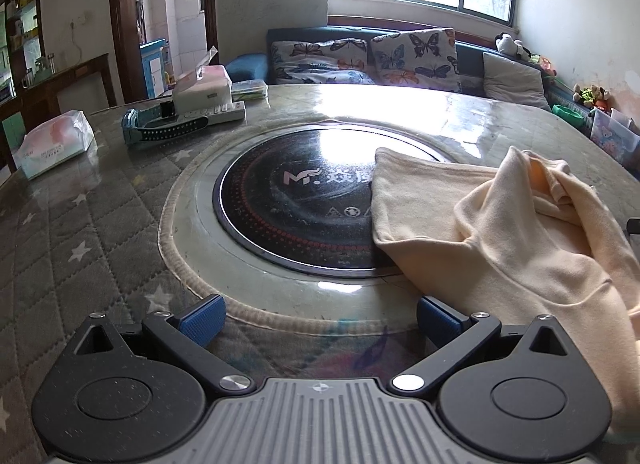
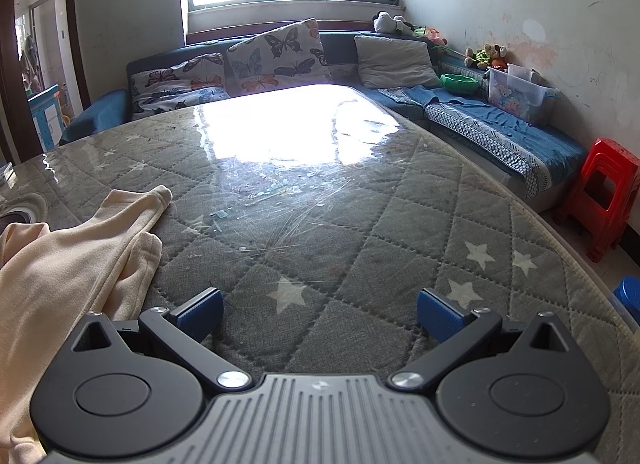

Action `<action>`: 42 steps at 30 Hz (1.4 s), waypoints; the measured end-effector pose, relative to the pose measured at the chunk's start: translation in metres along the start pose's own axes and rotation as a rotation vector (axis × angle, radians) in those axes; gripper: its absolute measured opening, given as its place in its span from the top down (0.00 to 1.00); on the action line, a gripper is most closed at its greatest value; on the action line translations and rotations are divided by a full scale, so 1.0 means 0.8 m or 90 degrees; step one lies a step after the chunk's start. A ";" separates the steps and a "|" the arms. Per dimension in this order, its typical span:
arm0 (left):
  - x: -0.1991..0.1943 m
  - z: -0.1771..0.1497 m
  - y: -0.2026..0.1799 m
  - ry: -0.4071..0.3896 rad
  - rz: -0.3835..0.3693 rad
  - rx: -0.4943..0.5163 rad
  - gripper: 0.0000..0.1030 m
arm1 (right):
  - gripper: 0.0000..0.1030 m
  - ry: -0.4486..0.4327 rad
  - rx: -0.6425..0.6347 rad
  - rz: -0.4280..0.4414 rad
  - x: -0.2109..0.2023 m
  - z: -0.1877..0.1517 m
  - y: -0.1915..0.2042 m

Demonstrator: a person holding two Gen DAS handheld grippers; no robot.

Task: Fold clothes

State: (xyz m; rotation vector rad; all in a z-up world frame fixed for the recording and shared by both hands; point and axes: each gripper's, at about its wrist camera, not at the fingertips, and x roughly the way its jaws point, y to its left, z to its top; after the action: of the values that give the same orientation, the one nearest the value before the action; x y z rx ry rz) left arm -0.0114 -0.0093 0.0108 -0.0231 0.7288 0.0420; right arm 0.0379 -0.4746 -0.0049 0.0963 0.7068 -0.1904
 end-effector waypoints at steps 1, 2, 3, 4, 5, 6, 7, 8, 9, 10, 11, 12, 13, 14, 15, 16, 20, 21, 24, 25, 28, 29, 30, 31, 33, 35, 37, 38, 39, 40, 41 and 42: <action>-0.004 0.001 -0.002 -0.003 -0.003 -0.001 0.00 | 0.00 0.000 0.000 0.000 0.000 0.000 0.000; -0.007 0.001 -0.005 -0.005 -0.006 -0.002 0.00 | 0.00 0.000 -0.001 0.001 -0.001 0.000 0.000; -0.011 0.002 -0.007 -0.008 -0.009 -0.002 0.00 | 0.00 0.000 -0.002 0.002 -0.001 0.000 0.000; -0.015 0.002 -0.010 -0.010 -0.012 -0.003 0.00 | 0.00 0.000 -0.003 0.004 -0.002 0.000 0.000; -0.019 0.003 -0.013 -0.011 -0.015 -0.005 0.00 | 0.00 0.000 -0.003 0.005 -0.002 0.000 0.001; -0.022 0.004 -0.015 -0.010 -0.017 -0.007 0.00 | 0.00 0.000 -0.004 0.006 -0.003 0.000 0.001; -0.025 0.005 -0.017 -0.010 -0.020 -0.008 0.00 | 0.00 0.000 -0.005 0.007 -0.003 0.000 0.001; -0.028 0.005 -0.019 -0.009 -0.022 -0.010 0.00 | 0.00 0.000 -0.006 0.008 -0.004 0.000 0.001; -0.032 0.006 -0.021 -0.009 -0.024 -0.011 0.00 | 0.00 0.000 -0.007 0.009 -0.004 0.000 0.001; -0.035 0.006 -0.023 -0.011 -0.026 -0.010 0.00 | 0.00 0.000 -0.013 0.015 -0.008 -0.002 0.002; -0.038 0.005 -0.024 -0.012 -0.028 -0.009 0.00 | 0.01 0.000 -0.018 0.021 -0.011 -0.004 0.002; -0.041 0.005 -0.026 -0.013 -0.030 -0.008 0.00 | 0.02 0.001 -0.024 0.027 -0.015 -0.006 0.002; -0.043 0.005 -0.027 -0.012 -0.032 -0.008 0.00 | 0.02 0.002 -0.028 0.034 -0.019 -0.008 0.002; -0.044 0.005 -0.029 -0.011 -0.034 -0.008 0.00 | 0.02 0.004 -0.031 0.043 -0.025 -0.010 0.003; -0.046 0.005 -0.030 -0.010 -0.036 -0.009 0.00 | 0.03 0.005 -0.033 0.053 -0.030 -0.012 0.003; -0.047 0.005 -0.032 -0.008 -0.038 -0.009 0.00 | 0.04 0.006 -0.036 0.061 -0.035 -0.014 0.003; -0.050 0.001 -0.041 0.001 -0.045 -0.004 0.00 | 0.04 -0.003 -0.042 0.091 -0.061 -0.025 0.006; -0.051 0.000 -0.043 0.003 -0.047 -0.003 0.00 | 0.04 -0.004 -0.043 0.098 -0.066 -0.027 0.008; -0.054 -0.004 -0.049 0.009 -0.052 0.000 0.00 | 0.04 -0.004 -0.061 0.115 -0.086 -0.035 0.013; -0.055 -0.005 -0.050 0.011 -0.053 0.001 0.00 | 0.05 -0.004 -0.071 0.118 -0.093 -0.037 0.016; -0.058 -0.008 -0.055 0.018 -0.054 0.007 0.00 | 0.06 -0.003 -0.101 0.140 -0.107 -0.046 0.025; -0.058 -0.009 -0.057 0.022 -0.052 0.011 0.00 | 0.07 -0.003 -0.109 0.146 -0.113 -0.049 0.028; -0.059 -0.010 -0.059 0.025 -0.049 0.014 0.00 | 0.07 -0.003 -0.115 0.151 -0.119 -0.052 0.032; -0.060 -0.011 -0.059 0.027 -0.048 0.015 0.00 | 0.07 -0.004 -0.121 0.156 -0.124 -0.055 0.035; -0.063 -0.013 -0.061 0.031 -0.050 0.013 0.00 | 0.08 -0.004 -0.130 0.164 -0.132 -0.061 0.039; -0.064 -0.014 -0.061 0.038 -0.050 0.010 0.00 | 0.10 -0.005 -0.135 0.170 -0.139 -0.067 0.044; -0.067 -0.016 -0.062 0.041 -0.052 0.008 0.00 | 0.10 -0.002 -0.136 0.178 -0.144 -0.070 0.045; -0.068 -0.017 -0.063 0.041 -0.052 0.010 0.00 | 0.10 -0.001 -0.136 0.182 -0.146 -0.072 0.045; -0.070 -0.017 -0.064 0.042 -0.051 0.012 0.00 | 0.10 -0.001 -0.138 0.184 -0.149 -0.073 0.046; -0.072 -0.018 -0.065 0.042 -0.049 0.015 0.00 | 0.10 -0.002 -0.139 0.184 -0.152 -0.074 0.046; -0.074 -0.019 -0.066 0.040 -0.048 0.018 0.00 | 0.10 -0.002 -0.141 0.185 -0.154 -0.075 0.047; -0.076 -0.020 -0.067 0.038 -0.048 0.020 0.00 | 0.10 -0.003 -0.143 0.186 -0.157 -0.076 0.047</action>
State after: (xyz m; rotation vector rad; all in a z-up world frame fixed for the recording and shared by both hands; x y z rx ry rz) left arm -0.0650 -0.0655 0.0399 -0.0214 0.7882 -0.0430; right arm -0.0863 -0.4109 0.0321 -0.0171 0.6968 0.1682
